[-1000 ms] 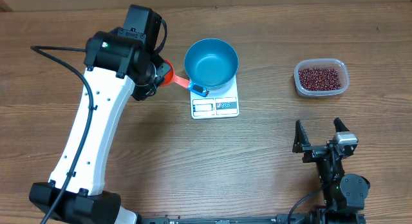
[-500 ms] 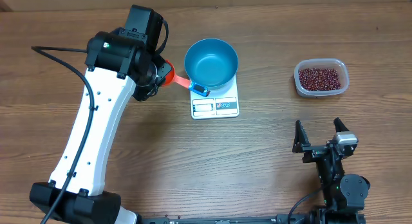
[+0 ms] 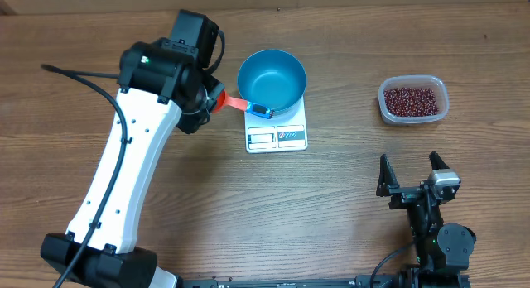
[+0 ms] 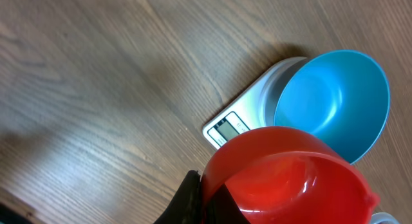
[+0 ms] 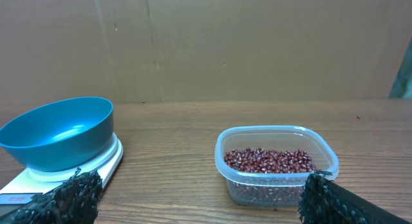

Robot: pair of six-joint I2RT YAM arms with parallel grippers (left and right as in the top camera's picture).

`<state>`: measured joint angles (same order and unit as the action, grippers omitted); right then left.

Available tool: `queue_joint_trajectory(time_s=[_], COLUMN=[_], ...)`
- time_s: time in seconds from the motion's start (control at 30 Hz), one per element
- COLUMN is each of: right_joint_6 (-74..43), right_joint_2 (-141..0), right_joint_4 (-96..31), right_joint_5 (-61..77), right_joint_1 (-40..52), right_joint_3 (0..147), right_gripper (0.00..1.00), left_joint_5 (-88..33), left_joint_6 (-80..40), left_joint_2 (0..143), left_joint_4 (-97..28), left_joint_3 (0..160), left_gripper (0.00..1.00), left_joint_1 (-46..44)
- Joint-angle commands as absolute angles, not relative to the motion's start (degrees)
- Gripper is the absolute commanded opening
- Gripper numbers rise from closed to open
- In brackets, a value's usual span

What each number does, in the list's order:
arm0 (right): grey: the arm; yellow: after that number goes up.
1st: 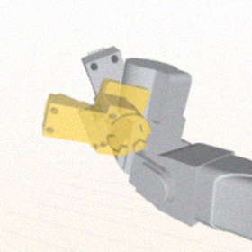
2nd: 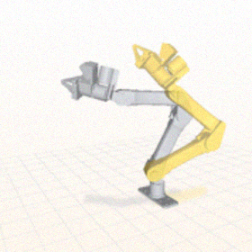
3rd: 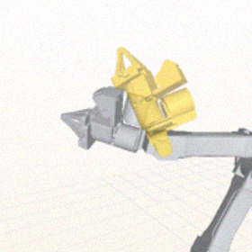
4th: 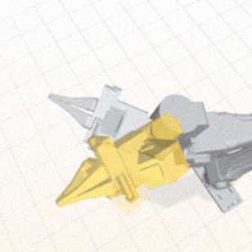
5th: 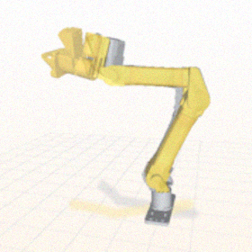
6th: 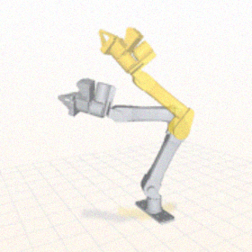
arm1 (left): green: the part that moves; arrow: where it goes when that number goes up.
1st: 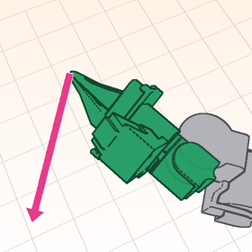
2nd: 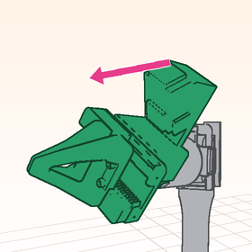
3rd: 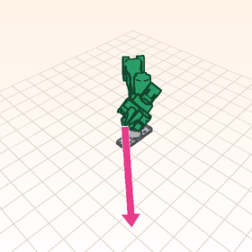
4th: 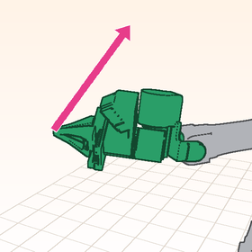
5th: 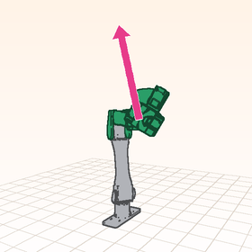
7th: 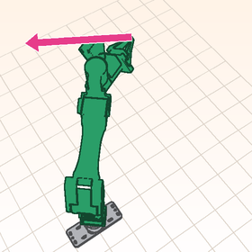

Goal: Scoop item into bowl and weigh 150g on scale
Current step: 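Lift the red scoop and carry it right toward the teal bowl, then open the right gripper and reach it toward the scoop's blue handle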

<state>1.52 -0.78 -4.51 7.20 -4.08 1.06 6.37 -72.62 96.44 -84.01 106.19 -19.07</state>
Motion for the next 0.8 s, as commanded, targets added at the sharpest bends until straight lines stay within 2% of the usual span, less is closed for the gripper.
queue_joint_trajectory(time_s=[0.0,0.77], right_joint_6=[1.5,1.21], right_joint_2=[-0.19,-0.27], right_joint_4=[-4.23,-4.12], right_joint_5=[6.92,8.64], right_joint_1=[-3.81,-3.81], right_joint_3=[0.45,0.45], right_gripper=[1.0,1.0], left_joint_5=[7.92,7.42], left_joint_6=[-77.36,-79.94], left_joint_2=[96.12,96.16], left_joint_4=[-84.42,-88.36], left_joint_3=[106.87,106.87], left_gripper=[0.04,0.04], left_joint_1=[-20.64,-21.96])
